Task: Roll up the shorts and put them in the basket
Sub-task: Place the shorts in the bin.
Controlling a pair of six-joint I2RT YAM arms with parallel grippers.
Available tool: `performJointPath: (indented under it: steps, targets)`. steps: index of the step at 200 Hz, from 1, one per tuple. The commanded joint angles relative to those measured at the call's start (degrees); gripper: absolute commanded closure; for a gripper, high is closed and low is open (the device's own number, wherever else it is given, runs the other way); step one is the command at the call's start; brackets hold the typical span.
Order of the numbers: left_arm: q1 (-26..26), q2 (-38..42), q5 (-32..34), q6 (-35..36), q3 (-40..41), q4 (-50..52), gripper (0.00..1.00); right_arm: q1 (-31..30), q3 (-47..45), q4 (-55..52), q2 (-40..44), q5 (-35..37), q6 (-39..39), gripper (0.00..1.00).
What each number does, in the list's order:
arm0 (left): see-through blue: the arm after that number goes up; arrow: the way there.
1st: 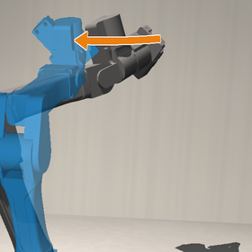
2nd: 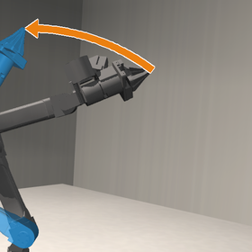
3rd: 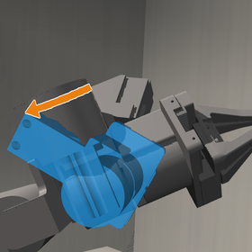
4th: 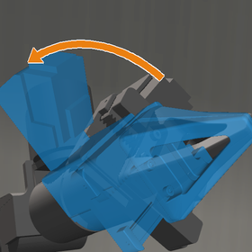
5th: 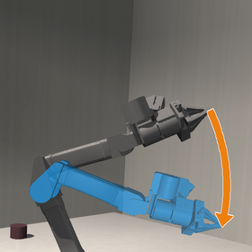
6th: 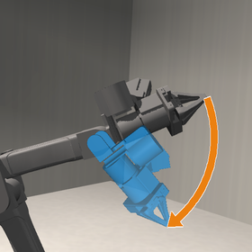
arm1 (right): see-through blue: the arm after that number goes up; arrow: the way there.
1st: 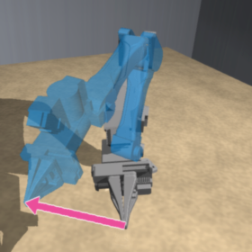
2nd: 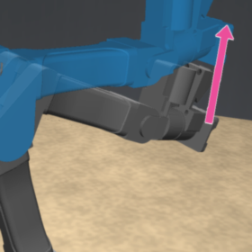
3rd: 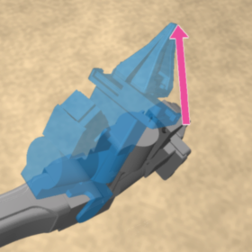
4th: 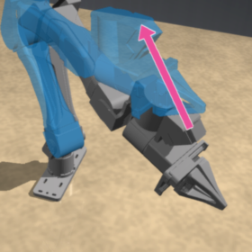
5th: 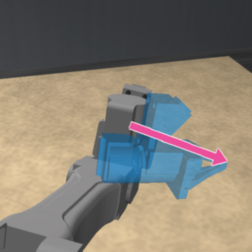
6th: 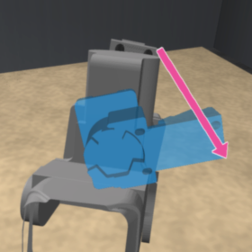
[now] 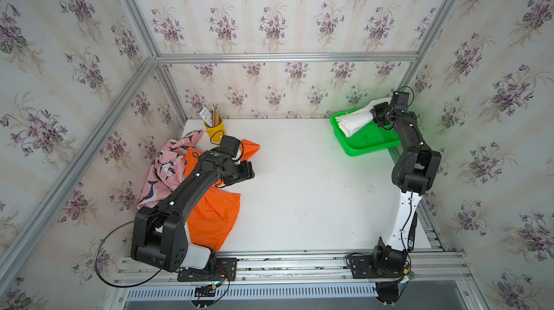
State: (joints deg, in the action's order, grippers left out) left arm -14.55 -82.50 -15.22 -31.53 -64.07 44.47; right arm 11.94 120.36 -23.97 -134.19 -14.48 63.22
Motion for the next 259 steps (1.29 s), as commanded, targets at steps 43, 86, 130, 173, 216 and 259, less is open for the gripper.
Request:
performJointPath:
  steps: [43,86,130,173,216,259]
  targets:
    - [0.1,-4.3,0.9,0.0,-5.6,3.6,0.27,0.0,4.9,6.4,-12.8,2.6,12.0,0.72]
    - [0.1,-7.6,0.8,-0.6,-9.1,5.0,0.27,-2.0,7.1,13.7,-17.3,7.4,22.1,0.69]
    - [0.0,-7.9,2.1,-1.0,-10.1,7.1,0.27,-4.2,15.4,14.5,-23.2,16.7,28.8,0.66]
    - [-0.3,-6.3,3.0,-1.4,-10.4,9.5,0.27,-5.3,22.8,14.3,-27.7,23.4,35.0,0.55]
    - [-0.6,-4.3,4.2,-1.8,-10.3,11.5,0.25,-4.9,22.7,8.9,-25.9,24.1,37.1,0.28]
    - [-0.5,-0.3,6.9,-1.4,-9.0,13.4,0.23,-4.2,15.7,-3.5,-15.9,21.5,38.5,0.00]
